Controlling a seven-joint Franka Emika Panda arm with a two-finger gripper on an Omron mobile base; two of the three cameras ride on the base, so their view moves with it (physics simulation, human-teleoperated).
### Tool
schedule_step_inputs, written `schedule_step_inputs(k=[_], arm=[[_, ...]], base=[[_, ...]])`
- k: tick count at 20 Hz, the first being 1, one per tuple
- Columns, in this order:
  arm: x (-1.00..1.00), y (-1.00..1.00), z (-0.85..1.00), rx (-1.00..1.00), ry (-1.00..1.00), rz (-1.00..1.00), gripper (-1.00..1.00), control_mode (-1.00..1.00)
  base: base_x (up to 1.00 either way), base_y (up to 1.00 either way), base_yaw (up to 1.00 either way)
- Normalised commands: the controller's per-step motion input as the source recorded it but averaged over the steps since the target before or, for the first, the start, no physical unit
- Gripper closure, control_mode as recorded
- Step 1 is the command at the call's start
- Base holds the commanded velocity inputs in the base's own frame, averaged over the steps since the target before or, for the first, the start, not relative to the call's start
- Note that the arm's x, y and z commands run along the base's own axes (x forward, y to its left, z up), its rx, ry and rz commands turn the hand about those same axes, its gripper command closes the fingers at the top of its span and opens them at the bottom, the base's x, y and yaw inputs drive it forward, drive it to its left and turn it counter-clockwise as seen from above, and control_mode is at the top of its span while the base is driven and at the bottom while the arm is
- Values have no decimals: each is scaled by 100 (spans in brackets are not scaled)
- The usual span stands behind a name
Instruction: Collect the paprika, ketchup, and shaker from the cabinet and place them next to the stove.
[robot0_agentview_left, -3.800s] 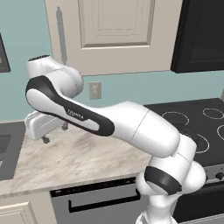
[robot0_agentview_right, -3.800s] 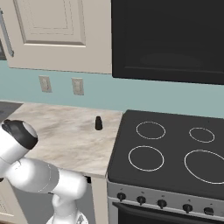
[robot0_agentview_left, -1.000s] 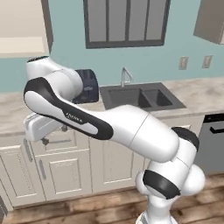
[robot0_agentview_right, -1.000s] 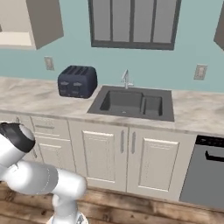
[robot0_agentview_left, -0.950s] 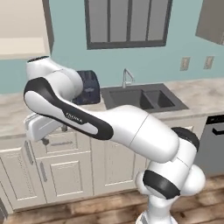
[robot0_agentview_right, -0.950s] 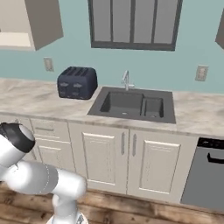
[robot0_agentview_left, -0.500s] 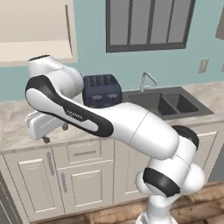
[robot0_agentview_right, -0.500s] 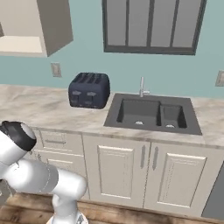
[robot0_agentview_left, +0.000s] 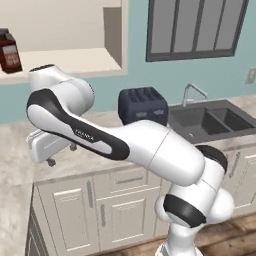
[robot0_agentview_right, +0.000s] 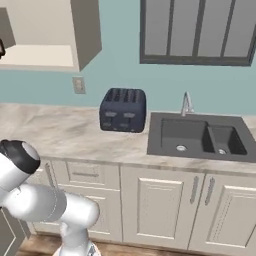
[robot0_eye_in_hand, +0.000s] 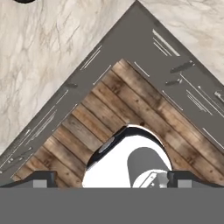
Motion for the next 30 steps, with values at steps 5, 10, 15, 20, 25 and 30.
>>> schedule_step_inputs(k=[5, 10, 15, 20, 25, 30], arm=[[0, 0, 0, 0, 0, 0, -100, 100], [0, 0, 0, 0, 0, 0, -100, 100], [0, 0, 0, 0, 0, 0, -100, 100], [0, 0, 0, 0, 0, 0, -100, 100], [0, 0, 0, 0, 0, 0, -100, 100], [0, 0, 0, 0, 0, 0, -100, 100]], base=[[59, 34, -11], [52, 30, -8], [35, 57, -7], [25, 65, -4], [40, 54, -2], [52, 26, 0]])
